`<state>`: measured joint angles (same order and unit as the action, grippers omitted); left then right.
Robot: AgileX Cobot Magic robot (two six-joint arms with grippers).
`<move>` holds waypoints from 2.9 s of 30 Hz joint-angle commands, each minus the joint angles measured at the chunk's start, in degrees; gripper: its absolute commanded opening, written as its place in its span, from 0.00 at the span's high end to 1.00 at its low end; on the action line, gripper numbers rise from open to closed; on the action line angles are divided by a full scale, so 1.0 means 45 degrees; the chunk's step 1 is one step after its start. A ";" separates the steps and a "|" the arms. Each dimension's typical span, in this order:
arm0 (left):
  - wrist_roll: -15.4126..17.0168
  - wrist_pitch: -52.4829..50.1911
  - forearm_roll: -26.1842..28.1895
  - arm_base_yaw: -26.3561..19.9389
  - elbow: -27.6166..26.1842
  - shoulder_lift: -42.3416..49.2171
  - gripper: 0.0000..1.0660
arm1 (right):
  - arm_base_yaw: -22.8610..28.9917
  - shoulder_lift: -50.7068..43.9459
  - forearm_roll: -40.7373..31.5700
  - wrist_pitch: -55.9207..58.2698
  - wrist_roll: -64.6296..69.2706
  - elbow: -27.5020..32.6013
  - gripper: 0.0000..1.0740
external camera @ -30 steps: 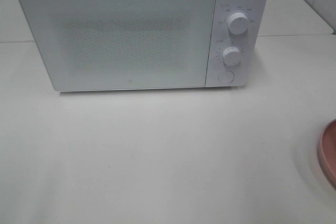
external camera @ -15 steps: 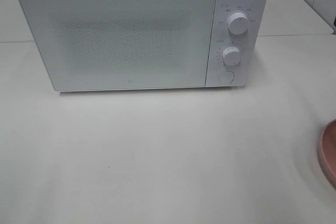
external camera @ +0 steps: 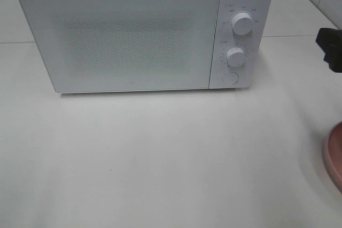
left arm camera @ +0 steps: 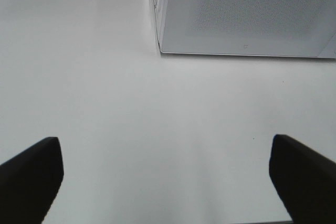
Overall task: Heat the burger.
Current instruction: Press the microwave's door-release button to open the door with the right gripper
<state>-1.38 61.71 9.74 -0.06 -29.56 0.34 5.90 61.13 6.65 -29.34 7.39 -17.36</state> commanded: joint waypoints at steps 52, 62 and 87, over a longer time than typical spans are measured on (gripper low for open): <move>-0.0013 -0.0166 0.0000 -0.0025 0.0025 0.0204 0.06 | 0.8009 0.7016 -1.1561 -0.7245 0.1120 -0.0025 0.80; -0.0013 -0.0166 0.0000 -0.0025 0.0025 0.0204 0.06 | 0.8009 0.7016 -1.1179 -0.7232 0.8467 -0.0025 1.00; -0.0013 -0.0166 0.0013 -0.0025 0.0025 0.0204 0.06 | 0.7079 0.8072 -0.8136 -0.6443 1.5483 -0.0306 1.00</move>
<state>-1.38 61.71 9.74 -0.06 -29.56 0.34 38.16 97.52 -31.46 -58.61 76.78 -18.28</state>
